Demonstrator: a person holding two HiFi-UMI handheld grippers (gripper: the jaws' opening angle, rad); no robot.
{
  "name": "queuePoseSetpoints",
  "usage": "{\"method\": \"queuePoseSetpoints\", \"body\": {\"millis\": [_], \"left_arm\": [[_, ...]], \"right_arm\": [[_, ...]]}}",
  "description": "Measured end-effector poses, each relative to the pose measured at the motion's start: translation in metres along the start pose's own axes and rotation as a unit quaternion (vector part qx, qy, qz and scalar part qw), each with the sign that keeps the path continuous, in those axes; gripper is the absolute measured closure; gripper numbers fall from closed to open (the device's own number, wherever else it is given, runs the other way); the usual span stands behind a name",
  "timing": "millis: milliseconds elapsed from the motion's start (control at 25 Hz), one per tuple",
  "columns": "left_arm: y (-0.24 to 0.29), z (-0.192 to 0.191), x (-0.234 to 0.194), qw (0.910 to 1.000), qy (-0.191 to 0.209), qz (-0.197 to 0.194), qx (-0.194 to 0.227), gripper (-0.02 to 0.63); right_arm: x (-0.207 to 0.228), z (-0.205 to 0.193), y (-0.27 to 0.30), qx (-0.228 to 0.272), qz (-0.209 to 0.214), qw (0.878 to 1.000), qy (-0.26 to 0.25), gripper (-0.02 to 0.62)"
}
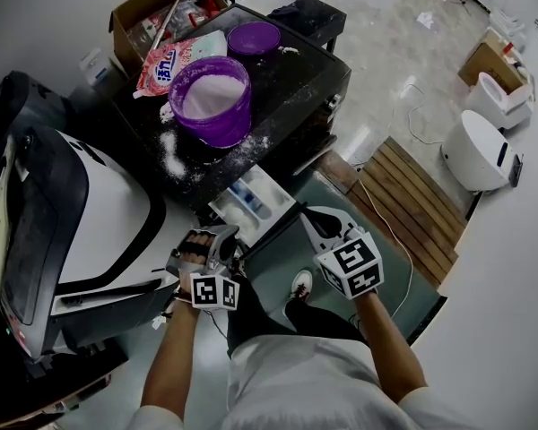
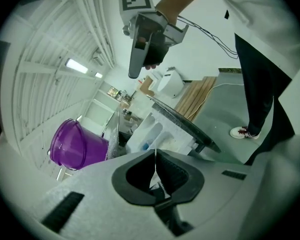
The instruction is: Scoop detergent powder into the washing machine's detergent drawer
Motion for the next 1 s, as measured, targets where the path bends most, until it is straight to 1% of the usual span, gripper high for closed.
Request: {"method": "queuePoseSetpoints", "body": {"millis": [160,200,240,280,320,360,400,440,480,560,640,720,800,840,880,920,960,1000], "left_arm": [[0.002,-0.002,-0.004,0.9996,-0.026,-0.006,0.005,0.592],[0.001,-0.002,-0.007,0.9993,-0.037,-0.004,0.011,0.592],[-0.001,0.000,-0.013,0.9982,-0.056,0.001,0.022,0.592],[-0.005,0.003,-0.022,0.9958,-0.084,0.010,0.036,0.592],[-0.009,0.006,-0.034,0.9916,-0.117,0.020,0.051,0.592],[-0.013,0.007,-0.047,0.9851,-0.155,0.030,0.068,0.592],[-0.017,0.008,-0.059,0.9755,-0.200,0.037,0.084,0.592],[-0.022,0.006,-0.071,0.9615,-0.253,0.039,0.100,0.592],[-0.026,0.004,-0.083,0.9427,-0.311,0.039,0.116,0.592],[-0.034,-0.005,-0.103,0.8961,-0.418,0.031,0.146,0.592],[-0.039,-0.015,-0.119,0.8471,-0.503,0.018,0.171,0.592],[-0.042,-0.024,-0.135,0.8018,-0.564,0.005,0.196,0.592],[-0.044,-0.031,-0.152,0.7611,-0.610,-0.005,0.220,0.592],[-0.044,-0.034,-0.162,0.7428,-0.628,-0.008,0.231,0.592],[-0.044,-0.037,-0.173,0.7274,-0.642,-0.010,0.241,0.592],[-0.045,-0.039,-0.184,0.7159,-0.651,-0.011,0.252,0.592],[-0.046,-0.040,-0.196,0.7083,-0.655,-0.012,0.263,0.592],[-0.047,-0.041,-0.209,0.7048,-0.653,-0.013,0.276,0.592]], "right_arm": [[0.000,0.004,0.004,-0.003,0.000,1.000,0.001,0.598],[0.000,0.006,0.005,-0.004,0.000,1.000,0.001,0.597],[0.000,0.007,0.006,-0.004,-0.001,1.000,0.001,0.598],[0.001,0.009,0.007,-0.004,-0.002,1.000,0.002,0.598],[0.002,0.012,0.007,-0.003,-0.004,1.000,0.003,0.598],[0.004,0.016,0.007,-0.002,-0.008,1.000,0.004,0.598],[0.005,0.020,0.007,0.000,-0.011,1.000,0.006,0.598],[0.006,0.026,0.007,0.003,-0.014,1.000,0.007,0.598],[0.007,0.032,0.007,0.006,-0.017,1.000,0.007,0.598],[0.009,0.045,0.006,0.014,-0.024,1.000,0.006,0.598],[0.013,0.059,0.005,0.024,-0.034,0.999,0.006,0.598],[0.018,0.074,0.004,0.035,-0.046,0.998,0.008,0.598],[0.024,0.090,0.004,0.045,-0.059,0.997,0.008,0.598],[0.026,0.098,0.004,0.050,-0.066,0.997,0.006,0.598],[0.029,0.106,0.005,0.055,-0.072,0.996,0.005,0.598],[0.031,0.116,0.005,0.061,-0.078,0.995,0.004,0.598],[0.033,0.125,0.006,0.067,-0.084,0.994,0.002,0.598],[0.036,0.136,0.006,0.073,-0.091,0.993,-0.001,0.598]]}}
Point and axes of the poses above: the fingertips, and each gripper's own axes: y forward along the fingers, x to its right, z out of its top, the point moved 2 cm from there along -y, backward along the fingers, and after that the axes turned 5 degrees about z, right-handed, at the moved point
